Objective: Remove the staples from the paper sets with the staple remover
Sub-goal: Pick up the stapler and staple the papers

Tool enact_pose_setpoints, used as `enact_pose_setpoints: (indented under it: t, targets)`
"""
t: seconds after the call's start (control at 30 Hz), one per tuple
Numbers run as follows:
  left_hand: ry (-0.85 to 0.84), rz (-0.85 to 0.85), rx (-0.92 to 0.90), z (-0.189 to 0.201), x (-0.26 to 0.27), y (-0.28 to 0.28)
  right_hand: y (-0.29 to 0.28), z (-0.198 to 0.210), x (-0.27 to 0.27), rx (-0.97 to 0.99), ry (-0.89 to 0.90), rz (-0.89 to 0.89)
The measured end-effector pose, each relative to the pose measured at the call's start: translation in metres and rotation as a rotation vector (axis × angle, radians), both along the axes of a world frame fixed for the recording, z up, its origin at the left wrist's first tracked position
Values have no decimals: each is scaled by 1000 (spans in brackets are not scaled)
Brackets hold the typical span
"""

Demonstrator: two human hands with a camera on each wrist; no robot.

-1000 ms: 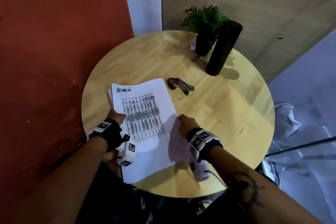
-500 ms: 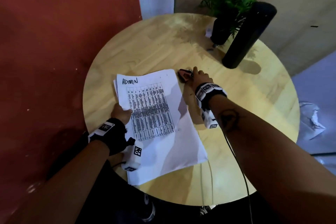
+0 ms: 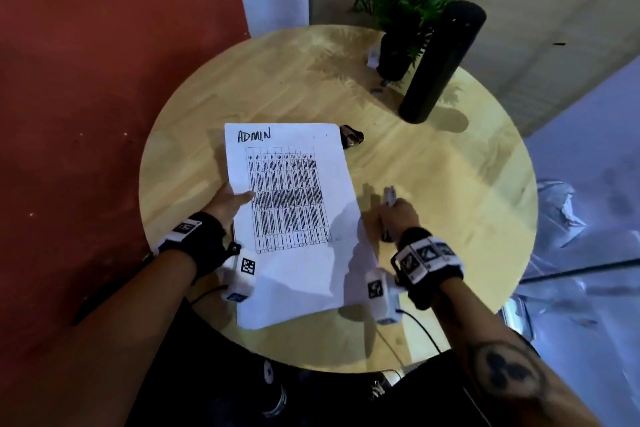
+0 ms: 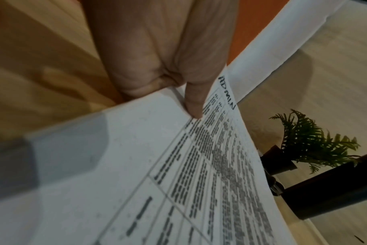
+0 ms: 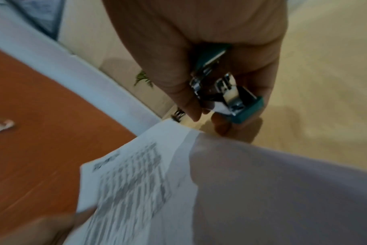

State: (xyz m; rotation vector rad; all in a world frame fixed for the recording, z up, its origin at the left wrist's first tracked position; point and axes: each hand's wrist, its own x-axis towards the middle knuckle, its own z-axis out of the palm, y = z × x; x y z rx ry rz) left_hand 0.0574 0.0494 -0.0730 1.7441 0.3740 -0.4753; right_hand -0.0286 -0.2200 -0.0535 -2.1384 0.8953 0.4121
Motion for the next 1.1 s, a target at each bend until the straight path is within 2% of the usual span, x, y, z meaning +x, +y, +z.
enact_pose_setpoints:
  t: [0.13, 0.2, 0.27, 0.37, 0.57, 0.7, 0.9, 1.1]
  targets:
    - [20, -21, 1, -3, 7, -12, 18, -3, -9, 13, 90, 36]
    - [18, -57, 142, -1, 9, -17, 21, -3, -8, 39, 115, 32]
    - [24, -166, 344, 1, 8, -19, 21, -4, -9, 58, 125, 32]
    - [18, -209, 469, 1, -7, -15, 26, -3, -11, 26, 102, 64]
    - [-98, -194, 444, -14, -32, -16, 36, -7, -18, -72, 24, 104]
    - [-183, -257, 462, -11, -30, -35, 27, -7, -24, -99, 27, 39]
    - [-265, -128, 427, -17, -32, -43, 25, -10, -31, -79, 9, -10]
    - [-301, -154, 502, -22, -34, -44, 27, -11, -32, -85, -7, -4]
